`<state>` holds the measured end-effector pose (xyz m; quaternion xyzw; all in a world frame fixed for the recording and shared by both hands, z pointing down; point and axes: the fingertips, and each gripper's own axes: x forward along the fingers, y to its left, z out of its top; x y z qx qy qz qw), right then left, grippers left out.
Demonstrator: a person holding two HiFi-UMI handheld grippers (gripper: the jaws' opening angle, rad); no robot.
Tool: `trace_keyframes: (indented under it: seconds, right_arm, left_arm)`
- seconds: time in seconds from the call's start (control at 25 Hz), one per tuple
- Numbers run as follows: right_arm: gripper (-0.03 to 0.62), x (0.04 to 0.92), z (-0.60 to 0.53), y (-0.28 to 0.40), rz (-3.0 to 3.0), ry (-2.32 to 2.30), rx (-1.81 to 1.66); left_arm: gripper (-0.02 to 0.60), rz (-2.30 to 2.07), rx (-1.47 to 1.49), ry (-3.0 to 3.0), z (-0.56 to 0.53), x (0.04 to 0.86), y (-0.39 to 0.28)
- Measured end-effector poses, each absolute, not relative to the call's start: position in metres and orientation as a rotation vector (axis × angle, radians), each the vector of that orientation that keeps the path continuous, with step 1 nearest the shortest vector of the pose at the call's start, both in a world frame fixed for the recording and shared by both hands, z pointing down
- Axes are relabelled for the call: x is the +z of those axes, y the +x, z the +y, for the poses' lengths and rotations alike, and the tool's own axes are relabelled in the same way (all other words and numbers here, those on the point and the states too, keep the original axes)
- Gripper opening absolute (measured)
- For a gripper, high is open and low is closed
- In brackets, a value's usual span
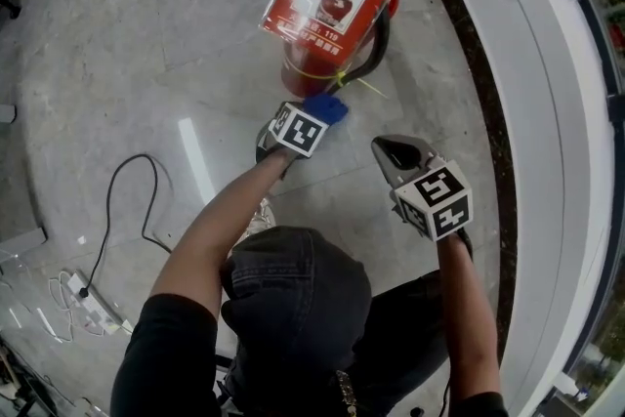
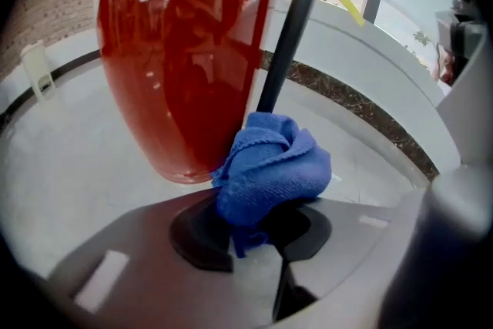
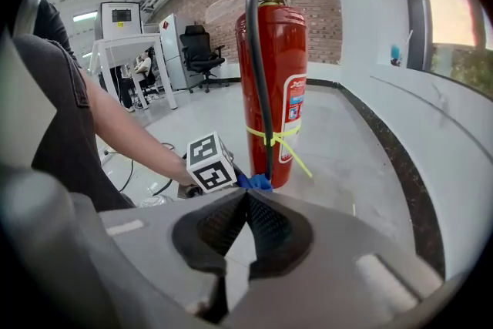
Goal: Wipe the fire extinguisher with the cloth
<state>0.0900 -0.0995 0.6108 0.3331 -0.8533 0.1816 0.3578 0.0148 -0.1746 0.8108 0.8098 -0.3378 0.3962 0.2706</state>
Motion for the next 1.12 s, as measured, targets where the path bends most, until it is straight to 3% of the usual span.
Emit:
trace_keyframes:
  seconds: [0.04,0.16,0.48,1.12]
  right_arm:
    - [0.003,0.610,-0.100,0.093,-2.200,0.868,0.469]
    - [0.003,0.608,-0.100,0.096,-2.201,0.882,0.475]
    - [0.003,0.596,-0.104,0.078,-2.255,0.856,0.466]
    - [0.003,0.488,-0.137,0.019,-2.527,0.852,0.389]
  left_arm:
    - [0.077,-0.931,1.082,2.175,-0.177,0.811,0.010]
    - [0.055,-0.992,1.113,2.174,-0.187,0.804,-0.007]
    - [0.051,-1.144,1.085,2.217,-0.209,0.752,-0.047]
    - [0.051,-1.222,0.859,2.577,-0.225,0.529,-0.059]
